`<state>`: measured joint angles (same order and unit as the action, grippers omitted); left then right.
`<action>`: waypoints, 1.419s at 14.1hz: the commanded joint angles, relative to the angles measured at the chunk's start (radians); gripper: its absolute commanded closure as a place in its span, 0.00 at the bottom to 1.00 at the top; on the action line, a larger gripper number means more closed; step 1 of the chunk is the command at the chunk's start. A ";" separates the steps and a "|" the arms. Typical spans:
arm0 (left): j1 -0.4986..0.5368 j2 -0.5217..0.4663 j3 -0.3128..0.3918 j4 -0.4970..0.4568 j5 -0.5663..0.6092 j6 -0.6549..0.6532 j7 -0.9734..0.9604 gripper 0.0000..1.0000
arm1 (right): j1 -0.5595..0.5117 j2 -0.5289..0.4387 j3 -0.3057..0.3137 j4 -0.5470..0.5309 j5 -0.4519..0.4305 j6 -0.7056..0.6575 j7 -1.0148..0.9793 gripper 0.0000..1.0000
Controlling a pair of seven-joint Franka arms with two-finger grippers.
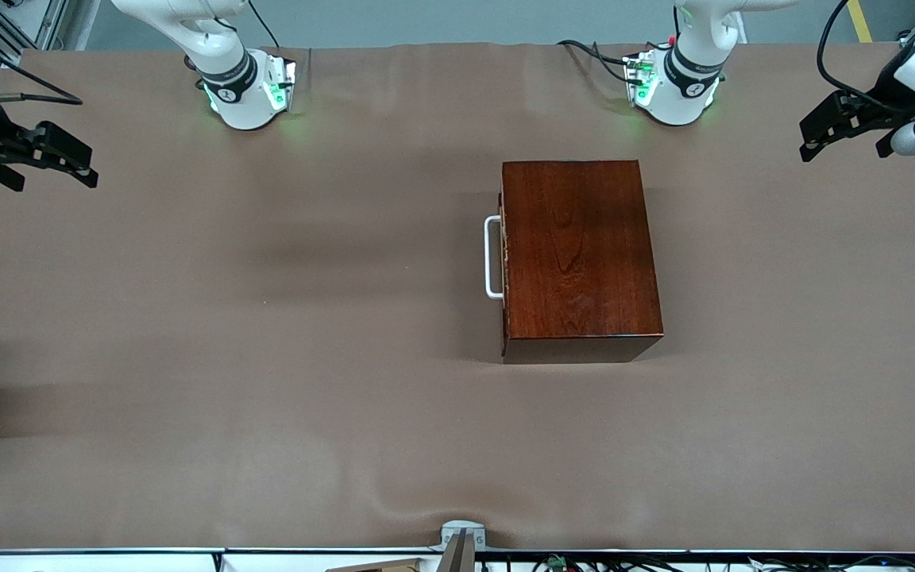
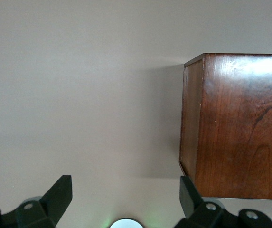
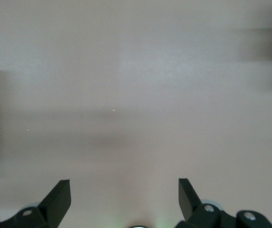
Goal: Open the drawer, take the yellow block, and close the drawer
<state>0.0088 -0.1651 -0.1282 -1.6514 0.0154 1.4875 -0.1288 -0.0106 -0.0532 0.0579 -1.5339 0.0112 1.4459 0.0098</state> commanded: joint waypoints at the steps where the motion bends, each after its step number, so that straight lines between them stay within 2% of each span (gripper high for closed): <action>1: 0.008 0.010 -0.011 0.022 0.011 -0.015 0.006 0.00 | -0.008 0.006 0.005 0.014 -0.008 -0.006 0.001 0.00; 7: -0.003 0.068 -0.044 0.085 -0.002 -0.015 0.005 0.00 | -0.009 0.006 0.005 0.014 -0.008 -0.006 0.001 0.00; 9: -0.039 0.073 -0.045 0.091 -0.005 -0.015 0.005 0.00 | -0.008 0.006 0.005 0.015 -0.008 -0.006 0.001 0.00; 12: -0.159 0.148 -0.045 0.149 -0.005 -0.015 -0.002 0.00 | -0.009 0.012 0.005 0.017 -0.008 -0.006 0.001 0.00; 14: -0.258 0.209 -0.045 0.168 -0.003 -0.015 -0.096 0.00 | -0.009 0.012 0.005 0.017 -0.008 -0.004 -0.010 0.00; 18: -0.476 0.451 -0.034 0.379 0.017 -0.003 -0.311 0.00 | -0.011 0.016 0.003 0.021 -0.008 -0.002 -0.008 0.00; 20: -0.550 0.548 -0.027 0.421 0.020 0.060 -0.418 0.00 | -0.011 0.016 0.003 0.021 -0.010 -0.006 -0.007 0.00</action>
<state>-0.4809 0.2519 -0.1722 -1.3544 0.0162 1.5311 -0.4766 -0.0116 -0.0462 0.0549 -1.5335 0.0112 1.4474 0.0097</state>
